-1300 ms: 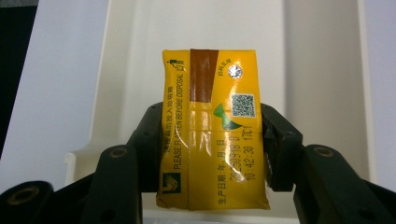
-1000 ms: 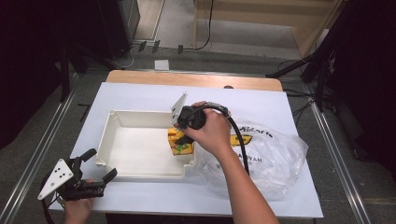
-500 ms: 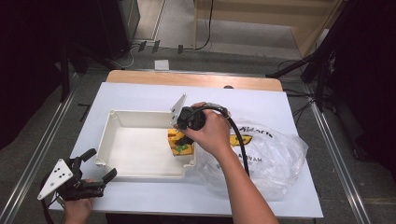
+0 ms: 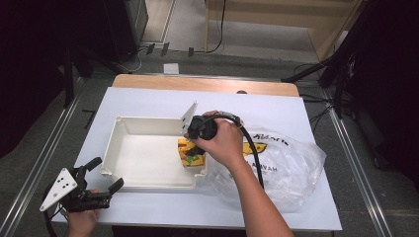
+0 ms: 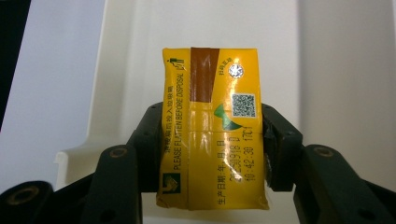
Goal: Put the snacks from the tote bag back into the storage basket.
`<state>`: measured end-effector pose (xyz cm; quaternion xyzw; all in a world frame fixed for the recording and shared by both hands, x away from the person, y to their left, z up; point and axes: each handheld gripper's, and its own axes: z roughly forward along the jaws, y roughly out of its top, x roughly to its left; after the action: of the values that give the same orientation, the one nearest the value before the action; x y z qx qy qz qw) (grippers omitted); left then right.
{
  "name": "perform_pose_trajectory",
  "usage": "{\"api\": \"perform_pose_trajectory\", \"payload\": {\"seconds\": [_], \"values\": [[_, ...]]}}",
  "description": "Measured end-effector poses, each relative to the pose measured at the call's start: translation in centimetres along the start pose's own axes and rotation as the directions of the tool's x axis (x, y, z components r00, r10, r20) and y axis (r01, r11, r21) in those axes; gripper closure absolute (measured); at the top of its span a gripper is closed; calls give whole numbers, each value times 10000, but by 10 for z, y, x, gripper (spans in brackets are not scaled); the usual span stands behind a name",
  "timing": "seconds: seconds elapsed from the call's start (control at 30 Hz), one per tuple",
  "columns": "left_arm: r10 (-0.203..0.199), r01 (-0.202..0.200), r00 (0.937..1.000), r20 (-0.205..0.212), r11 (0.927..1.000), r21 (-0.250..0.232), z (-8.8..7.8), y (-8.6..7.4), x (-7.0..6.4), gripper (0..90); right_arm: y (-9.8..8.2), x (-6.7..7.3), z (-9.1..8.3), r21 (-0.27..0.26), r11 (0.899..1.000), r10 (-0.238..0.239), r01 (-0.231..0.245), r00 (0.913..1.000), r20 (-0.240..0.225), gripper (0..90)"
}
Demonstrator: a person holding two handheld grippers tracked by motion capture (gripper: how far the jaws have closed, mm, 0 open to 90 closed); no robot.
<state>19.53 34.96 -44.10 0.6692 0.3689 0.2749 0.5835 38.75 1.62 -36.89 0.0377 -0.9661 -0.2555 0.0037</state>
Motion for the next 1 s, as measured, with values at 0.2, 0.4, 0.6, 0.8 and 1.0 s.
{"api": "perform_pose_trajectory", "payload": {"seconds": [0.2, 0.4, 0.6, 0.8, 1.0], "values": [[-9, 9, 10000, 8, 10000, -5, 0, 0, 0, 0, -2, 1, 2, 32, 10000, 19, -19, 10000, 32, 517], [-28, 28, 10000, -24, 10000, -13, 0, 0, 0, 0, -1, 4, 4, 127, 9999, -100, 100, 9999, 49, 513], [-25, 25, 10000, -28, 10000, -15, 0, 0, 0, 0, -7, 5, -2, -44, 9998, 207, -208, 9997, -135, 492], [-5, 5, 10000, -63, 10000, 27, 0, 0, 0, 0, -19, 7, -23, -1144, 9917, 595, -592, 9982, -14, 367], [-7, 7, 10000, -71, 10000, 31, 0, 0, -1, 0, -32, 12, -29, -1593, 9849, 731, -683, 9970, 240, 269]]}}
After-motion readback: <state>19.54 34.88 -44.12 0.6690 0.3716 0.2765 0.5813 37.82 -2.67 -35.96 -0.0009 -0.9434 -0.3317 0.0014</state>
